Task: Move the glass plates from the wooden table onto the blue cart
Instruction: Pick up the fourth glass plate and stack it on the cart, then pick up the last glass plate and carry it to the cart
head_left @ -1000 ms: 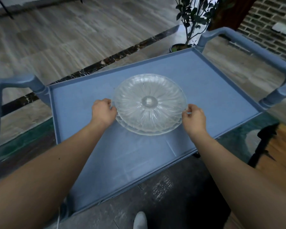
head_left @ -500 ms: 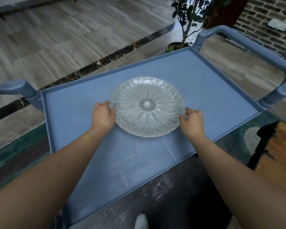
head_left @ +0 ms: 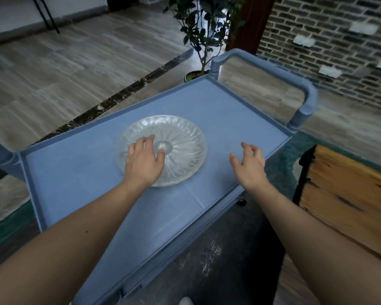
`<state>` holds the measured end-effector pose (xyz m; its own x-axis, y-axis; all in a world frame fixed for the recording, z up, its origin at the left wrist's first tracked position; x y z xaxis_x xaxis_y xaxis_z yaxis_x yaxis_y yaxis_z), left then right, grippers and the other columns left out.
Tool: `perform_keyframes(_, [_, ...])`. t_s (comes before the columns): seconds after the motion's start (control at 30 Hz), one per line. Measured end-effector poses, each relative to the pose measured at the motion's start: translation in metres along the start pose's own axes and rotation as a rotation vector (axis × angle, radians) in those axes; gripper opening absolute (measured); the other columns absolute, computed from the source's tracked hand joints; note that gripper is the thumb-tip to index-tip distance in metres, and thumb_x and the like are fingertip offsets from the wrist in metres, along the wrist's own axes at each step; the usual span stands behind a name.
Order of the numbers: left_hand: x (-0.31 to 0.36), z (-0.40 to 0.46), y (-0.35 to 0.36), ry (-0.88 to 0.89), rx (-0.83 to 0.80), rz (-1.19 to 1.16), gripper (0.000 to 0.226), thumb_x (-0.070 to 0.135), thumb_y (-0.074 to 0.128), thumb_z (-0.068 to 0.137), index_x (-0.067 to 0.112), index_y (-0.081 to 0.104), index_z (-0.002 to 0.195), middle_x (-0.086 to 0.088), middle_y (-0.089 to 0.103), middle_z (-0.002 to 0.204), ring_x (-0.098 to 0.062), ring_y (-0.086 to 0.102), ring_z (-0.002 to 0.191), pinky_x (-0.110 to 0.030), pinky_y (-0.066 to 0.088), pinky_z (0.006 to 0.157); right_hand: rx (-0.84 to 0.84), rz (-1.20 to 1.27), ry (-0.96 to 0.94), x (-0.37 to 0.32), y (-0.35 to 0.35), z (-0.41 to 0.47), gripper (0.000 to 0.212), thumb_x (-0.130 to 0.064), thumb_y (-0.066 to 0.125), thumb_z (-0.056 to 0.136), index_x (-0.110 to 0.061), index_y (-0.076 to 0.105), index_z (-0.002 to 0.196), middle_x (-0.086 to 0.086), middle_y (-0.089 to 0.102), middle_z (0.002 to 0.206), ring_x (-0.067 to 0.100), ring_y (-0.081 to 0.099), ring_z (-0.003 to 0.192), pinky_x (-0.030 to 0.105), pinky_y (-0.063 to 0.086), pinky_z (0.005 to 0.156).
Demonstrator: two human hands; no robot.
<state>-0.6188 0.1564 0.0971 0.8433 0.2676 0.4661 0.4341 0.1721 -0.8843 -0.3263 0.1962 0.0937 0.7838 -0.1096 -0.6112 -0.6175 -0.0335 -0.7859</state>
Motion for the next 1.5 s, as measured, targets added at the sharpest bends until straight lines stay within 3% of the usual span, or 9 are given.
perform_keyframes(0.33, [0.155, -0.034, 0.062, 0.361, -0.189, 0.032, 0.062, 0.045, 0.040, 0.096, 0.017, 0.028, 0.150, -0.007, 0.030, 0.157, -0.031, 0.025, 0.144, -0.040, 0.019, 0.119, 0.154, -0.083, 0.157, 0.109, -0.119, -0.056, 0.064, -0.054, 0.038, 0.094, -0.030, 0.016, 0.150, -0.006, 0.010, 0.159, 0.027, 0.006, 0.148, 0.063, 0.024, 0.109])
perform_keyframes(0.6, [0.281, -0.103, 0.116, 0.559, -0.315, 0.076, 0.065, 0.051, 0.037, 0.096, 0.015, 0.028, 0.149, -0.008, 0.033, 0.154, -0.033, 0.030, 0.139, -0.044, 0.028, 0.115, 0.259, -0.076, 0.289, 0.208, -0.207, -0.132, 0.062, -0.052, 0.036, 0.096, -0.030, 0.015, 0.150, -0.006, 0.006, 0.160, 0.025, 0.002, 0.148, 0.067, 0.024, 0.107])
perform_keyframes(0.83, [0.404, -0.209, 0.162, 0.710, -0.394, 0.097, 0.068, 0.058, 0.033, 0.095, 0.021, 0.024, 0.151, -0.002, 0.027, 0.158, -0.031, 0.024, 0.143, -0.048, 0.031, 0.113, 0.398, -0.056, 0.450, 0.321, -0.287, -0.236, 0.062, -0.051, 0.037, 0.096, -0.031, 0.015, 0.151, -0.006, 0.006, 0.161, 0.024, 0.002, 0.149, 0.066, 0.023, 0.106])
perform_keyframes(1.17, [0.582, -0.442, 0.245, 1.013, -0.498, 0.126, 0.068, 0.057, 0.032, 0.095, 0.019, 0.025, 0.151, -0.004, 0.027, 0.158, -0.031, 0.026, 0.143, -0.046, 0.028, 0.115, 0.593, -0.008, 0.675, 0.506, -0.399, -0.427, 0.060, -0.050, 0.038, 0.097, -0.030, 0.018, 0.150, -0.003, 0.010, 0.160, 0.026, 0.007, 0.147, 0.061, 0.027, 0.105])
perform_keyframes(1.5, [0.703, -0.630, 0.314, 1.227, -0.600, 0.139, 0.073, 0.066, 0.026, 0.091, 0.023, 0.024, 0.150, -0.002, 0.027, 0.158, -0.030, 0.024, 0.144, -0.049, 0.030, 0.113, 0.730, 0.057, 0.871, 0.624, -0.458, -0.592, 0.060, -0.052, 0.036, 0.096, -0.032, 0.017, 0.149, -0.006, 0.007, 0.160, 0.025, 0.007, 0.147, 0.063, 0.026, 0.105])
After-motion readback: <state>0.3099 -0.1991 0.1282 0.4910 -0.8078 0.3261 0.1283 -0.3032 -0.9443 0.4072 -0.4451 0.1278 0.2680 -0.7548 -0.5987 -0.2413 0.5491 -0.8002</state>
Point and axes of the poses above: each hand's wrist, its own z-axis towards the middle knuckle, its own y-axis out of the palm, x = y × z, the point moved 6 cm from there along z, towards the middle knuckle
